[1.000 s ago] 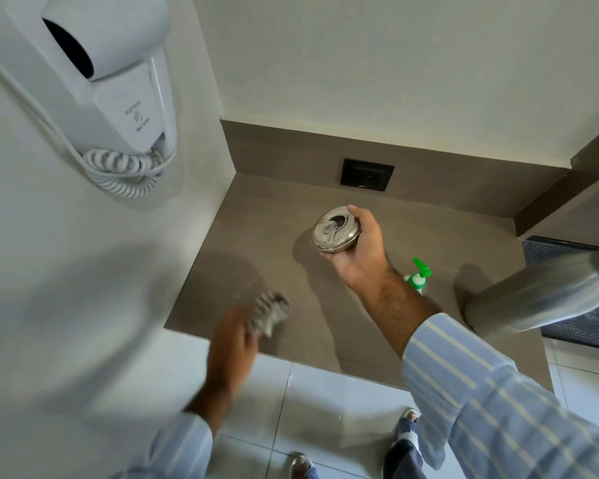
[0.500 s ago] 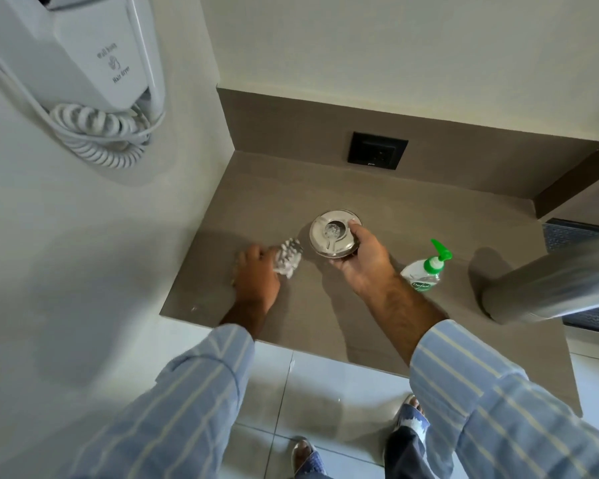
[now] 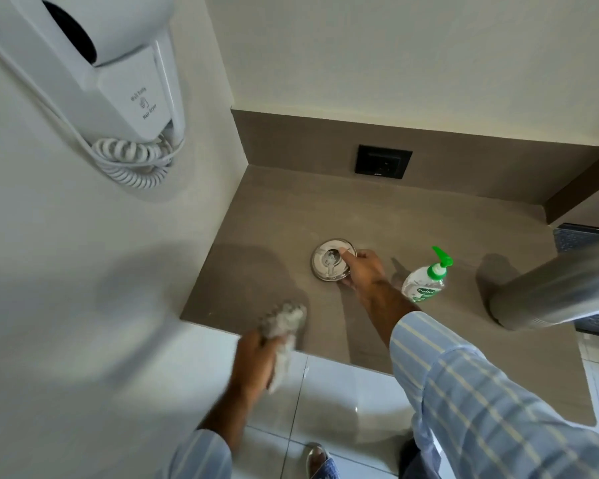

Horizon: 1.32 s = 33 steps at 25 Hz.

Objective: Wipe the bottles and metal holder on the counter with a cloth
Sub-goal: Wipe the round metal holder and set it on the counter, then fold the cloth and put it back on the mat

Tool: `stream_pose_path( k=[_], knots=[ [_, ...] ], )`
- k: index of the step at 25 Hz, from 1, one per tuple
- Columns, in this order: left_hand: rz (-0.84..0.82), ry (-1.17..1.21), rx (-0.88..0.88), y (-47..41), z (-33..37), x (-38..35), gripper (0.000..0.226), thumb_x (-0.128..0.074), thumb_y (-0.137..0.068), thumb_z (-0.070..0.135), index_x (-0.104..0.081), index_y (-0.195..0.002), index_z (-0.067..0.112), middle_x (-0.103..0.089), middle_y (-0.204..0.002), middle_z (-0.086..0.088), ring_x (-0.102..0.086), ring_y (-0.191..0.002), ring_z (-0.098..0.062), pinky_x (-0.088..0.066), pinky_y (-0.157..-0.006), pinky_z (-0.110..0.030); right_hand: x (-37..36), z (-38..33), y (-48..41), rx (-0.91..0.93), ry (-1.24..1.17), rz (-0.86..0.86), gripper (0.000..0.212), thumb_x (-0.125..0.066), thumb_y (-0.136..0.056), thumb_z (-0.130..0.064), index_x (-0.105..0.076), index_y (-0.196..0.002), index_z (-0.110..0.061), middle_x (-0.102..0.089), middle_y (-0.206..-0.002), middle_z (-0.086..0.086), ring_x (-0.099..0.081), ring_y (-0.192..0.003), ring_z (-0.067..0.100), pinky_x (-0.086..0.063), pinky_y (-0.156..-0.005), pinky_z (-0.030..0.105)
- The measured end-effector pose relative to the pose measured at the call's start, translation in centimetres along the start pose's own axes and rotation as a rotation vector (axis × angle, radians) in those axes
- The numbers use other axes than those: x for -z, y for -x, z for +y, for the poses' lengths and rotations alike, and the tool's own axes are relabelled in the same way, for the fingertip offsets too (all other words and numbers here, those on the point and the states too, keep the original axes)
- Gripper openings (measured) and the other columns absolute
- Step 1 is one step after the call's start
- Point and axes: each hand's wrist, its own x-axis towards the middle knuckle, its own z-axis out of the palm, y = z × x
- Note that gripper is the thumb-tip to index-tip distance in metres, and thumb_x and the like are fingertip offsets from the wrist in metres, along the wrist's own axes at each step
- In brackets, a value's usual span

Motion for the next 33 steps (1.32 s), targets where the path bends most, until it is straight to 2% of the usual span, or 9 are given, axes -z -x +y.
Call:
stream_pose_path(
  k=[2,4,9,17,22,25,28,30,33],
  knots=[
    [0.369,-0.226,-0.067,-3.1,-0.2,3.8,0.019,-0.069,-0.087,0.01,-0.073,-0.104,0.004,-0.075,-0.103,-0.018,-0.069,-0.094,-0.031,-0.054,-0.079,-0.033,0.3,0.4,-0.7,0.03,0.098,0.034,0.028,-0.078,-0.084,-0.038,-0.059,-0.092,-0.018,-0.072,-0.106,0.015,-0.073,-0.099,0.031,-0.064,-0.079,0.047],
    [0.489,-0.523,-0.164,-6.6,-0.5,7.1,0.021,-0.062,-0.085,0.007,-0.07,-0.104,0.004,-0.067,-0.103,-0.021,-0.064,-0.096,-0.041,-0.055,-0.078,-0.045,0.6,0.9,-1.0,0.076,0.231,0.074,0.039,-0.076,-0.079,-0.049,-0.065,-0.094,-0.014,-0.075,-0.095,0.011,-0.075,-0.092,0.03,-0.064,-0.077,0.05],
    [0.344,-0.941,-0.2,-10.1,-2.6,7.0,0.022,-0.065,-0.073,-0.003,-0.073,-0.093,-0.001,-0.063,-0.092,-0.027,-0.061,-0.085,-0.048,-0.052,-0.072,-0.048,0.7,1.6,-1.7,0.211,0.589,0.129,0.051,-0.062,-0.077,-0.063,-0.07,-0.088,-0.013,-0.077,-0.082,0.007,-0.075,-0.074,0.032,-0.063,-0.076,0.045],
    [-0.157,-0.752,-0.368,-2.9,-2.2,2.3,0.039,-0.055,-0.08,0.033,-0.07,-0.113,0.02,-0.071,-0.114,-0.005,-0.068,-0.103,-0.031,-0.056,-0.081,-0.039,0.8,1.9,-1.9,0.233,0.659,0.159,0.045,-0.067,-0.079,-0.056,-0.069,-0.097,-0.014,-0.078,-0.09,0.009,-0.076,-0.084,0.031,-0.061,-0.08,0.044],
    [-0.1,-0.031,-0.054,-2.4,-0.8,0.9,0.021,-0.066,-0.082,0.022,-0.077,-0.081,0.039,-0.076,-0.069,0.015,-0.073,-0.074,-0.019,-0.058,-0.069,-0.029,1.2,0.5,1.6,0.245,0.724,0.134,0.05,-0.071,-0.087,-0.047,-0.066,-0.113,-0.004,-0.074,-0.111,0.016,-0.068,-0.107,0.035,-0.053,-0.088,0.037],
    [0.011,0.44,0.032,-3.4,2.5,0.3,0.018,-0.07,-0.081,0.019,-0.08,-0.095,0.024,-0.081,-0.097,0.003,-0.074,-0.103,-0.031,-0.056,-0.095,-0.043,1.8,-0.2,5.1,0.339,0.783,0.086,0.052,-0.064,-0.092,-0.053,-0.065,-0.114,-0.006,-0.071,-0.115,0.018,-0.065,-0.111,0.036,-0.05,-0.089,0.038],
    [-0.046,0.752,-0.016,-3.8,8.2,-0.2,0.039,-0.065,-0.084,0.012,-0.07,-0.123,0.011,-0.071,-0.125,-0.018,-0.066,-0.118,-0.038,-0.052,-0.102,-0.051,1.6,-2.9,11.2,0.224,0.375,-0.236,0.046,-0.056,-0.093,-0.061,-0.069,-0.103,-0.017,-0.072,-0.102,0.009,-0.069,-0.092,0.022,-0.059,-0.083,0.041],
    [-0.163,0.811,-0.154,-3.7,13.2,-0.7,0.048,-0.058,-0.091,0.009,-0.056,-0.138,0.003,-0.062,-0.138,-0.024,-0.061,-0.126,-0.037,-0.05,-0.105,-0.05,1.9,-6.6,15.0,0.107,0.088,-0.465,0.042,-0.062,-0.093,-0.054,-0.071,-0.106,-0.015,-0.075,-0.098,0.006,-0.069,-0.084,0.016,-0.06,-0.076,0.035],
    [-0.286,0.889,-0.189,-3.2,20.4,-1.4,0.048,-0.056,-0.095,0.01,-0.052,-0.142,0.002,-0.058,-0.142,-0.024,-0.059,-0.127,-0.038,-0.052,-0.101,-0.049,4.8,-12.9,18.4,0.2,-0.015,-0.474,0.025,-0.078,-0.086,-0.027,-0.068,-0.101,-0.009,-0.078,-0.093,0.015,-0.072,-0.07,0.018,-0.06,-0.061,0.028]
  ],
)
